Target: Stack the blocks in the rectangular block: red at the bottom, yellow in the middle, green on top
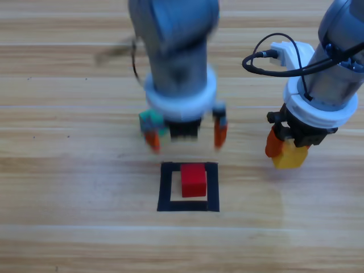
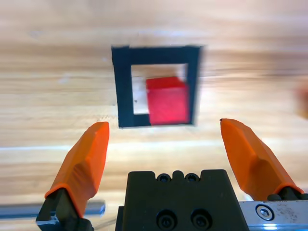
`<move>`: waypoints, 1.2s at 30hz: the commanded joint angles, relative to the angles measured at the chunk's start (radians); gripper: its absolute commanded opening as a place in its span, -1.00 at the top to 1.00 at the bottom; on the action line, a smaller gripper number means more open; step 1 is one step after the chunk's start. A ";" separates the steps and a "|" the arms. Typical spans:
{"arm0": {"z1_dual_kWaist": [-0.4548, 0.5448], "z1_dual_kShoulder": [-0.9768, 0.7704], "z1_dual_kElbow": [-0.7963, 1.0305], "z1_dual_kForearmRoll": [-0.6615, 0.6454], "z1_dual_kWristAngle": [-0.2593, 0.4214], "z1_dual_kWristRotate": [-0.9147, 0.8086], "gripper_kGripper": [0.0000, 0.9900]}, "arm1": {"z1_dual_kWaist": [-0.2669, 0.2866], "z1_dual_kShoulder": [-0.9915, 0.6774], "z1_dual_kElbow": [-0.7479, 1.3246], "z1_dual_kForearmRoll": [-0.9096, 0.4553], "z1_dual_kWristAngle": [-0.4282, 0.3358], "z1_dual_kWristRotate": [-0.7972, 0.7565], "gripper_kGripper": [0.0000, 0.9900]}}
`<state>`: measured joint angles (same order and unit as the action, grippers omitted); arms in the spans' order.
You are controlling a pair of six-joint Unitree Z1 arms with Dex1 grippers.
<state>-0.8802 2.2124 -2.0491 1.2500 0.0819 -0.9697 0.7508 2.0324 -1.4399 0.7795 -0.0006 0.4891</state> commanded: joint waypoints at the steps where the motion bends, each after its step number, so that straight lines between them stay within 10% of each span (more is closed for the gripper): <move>1: 0.018 -0.218 -0.028 0.057 0.076 0.060 -1.00 | 0.068 -0.012 -0.040 0.073 -0.059 0.037 1.00; 11: 0.075 -0.505 0.161 0.029 0.234 0.238 -0.96 | 0.189 0.072 -0.197 0.204 -0.050 0.144 1.00; 36: 0.158 -1.068 0.707 -0.297 0.067 0.602 -1.00 | 0.272 0.371 -0.611 0.383 -0.025 0.238 1.00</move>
<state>-0.7374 1.1824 -1.4069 0.9767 0.1643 -0.3795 0.9846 2.3540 -2.0360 1.1507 -0.0274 0.7171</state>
